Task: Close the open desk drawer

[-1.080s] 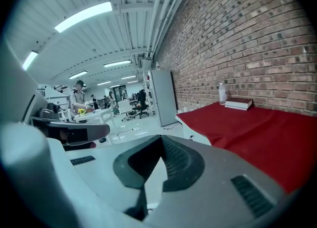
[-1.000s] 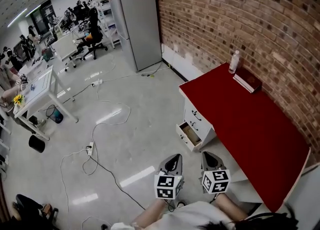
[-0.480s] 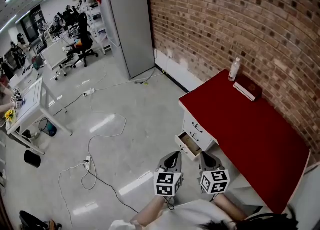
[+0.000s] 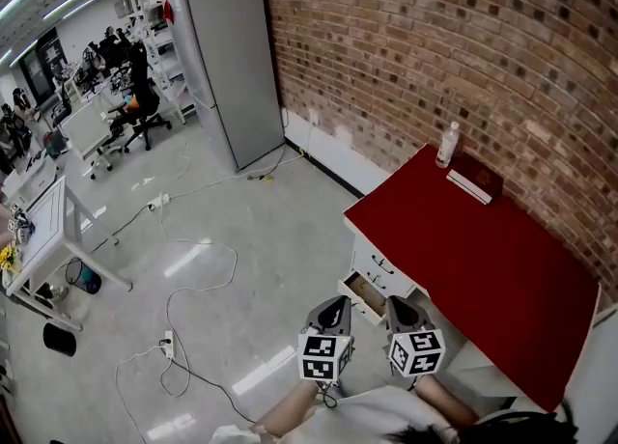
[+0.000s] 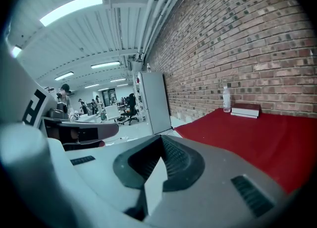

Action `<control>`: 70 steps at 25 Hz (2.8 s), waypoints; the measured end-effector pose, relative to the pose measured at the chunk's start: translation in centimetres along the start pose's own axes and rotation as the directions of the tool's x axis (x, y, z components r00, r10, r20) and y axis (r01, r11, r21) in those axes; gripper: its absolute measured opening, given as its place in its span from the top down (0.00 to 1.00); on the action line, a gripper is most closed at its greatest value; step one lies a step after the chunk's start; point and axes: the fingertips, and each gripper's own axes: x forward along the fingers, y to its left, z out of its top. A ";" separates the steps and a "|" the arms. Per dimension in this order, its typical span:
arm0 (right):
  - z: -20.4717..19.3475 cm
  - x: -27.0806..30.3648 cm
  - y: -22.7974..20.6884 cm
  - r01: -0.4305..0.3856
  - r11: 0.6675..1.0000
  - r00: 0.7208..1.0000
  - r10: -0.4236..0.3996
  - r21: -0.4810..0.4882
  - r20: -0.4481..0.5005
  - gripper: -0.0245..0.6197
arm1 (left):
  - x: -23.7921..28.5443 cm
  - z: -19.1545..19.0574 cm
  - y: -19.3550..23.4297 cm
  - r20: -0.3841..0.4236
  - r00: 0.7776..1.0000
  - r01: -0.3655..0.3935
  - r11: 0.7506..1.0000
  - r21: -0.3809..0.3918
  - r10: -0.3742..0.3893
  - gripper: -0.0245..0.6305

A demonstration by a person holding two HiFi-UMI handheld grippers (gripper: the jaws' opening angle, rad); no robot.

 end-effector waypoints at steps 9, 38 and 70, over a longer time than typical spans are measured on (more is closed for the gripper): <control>1.0 3.7 0.6 0.034 0.999 0.999 -0.035 0.021 0.024 0.96 | 3.2 0.1 3.1 -0.033 0.998 0.063 0.998 0.008 -0.062 0.95; -17.8 13.6 -10.0 0.001 0.994 0.975 0.024 0.110 -0.222 0.96 | 17.1 -19.6 7.3 -0.253 0.966 0.040 0.997 -0.064 -0.055 0.95; -58.5 25.4 -27.5 -0.007 1.000 0.999 0.007 -0.001 -0.038 0.96 | 36.7 -67.8 18.0 -0.115 0.990 0.096 0.991 0.090 -0.085 0.95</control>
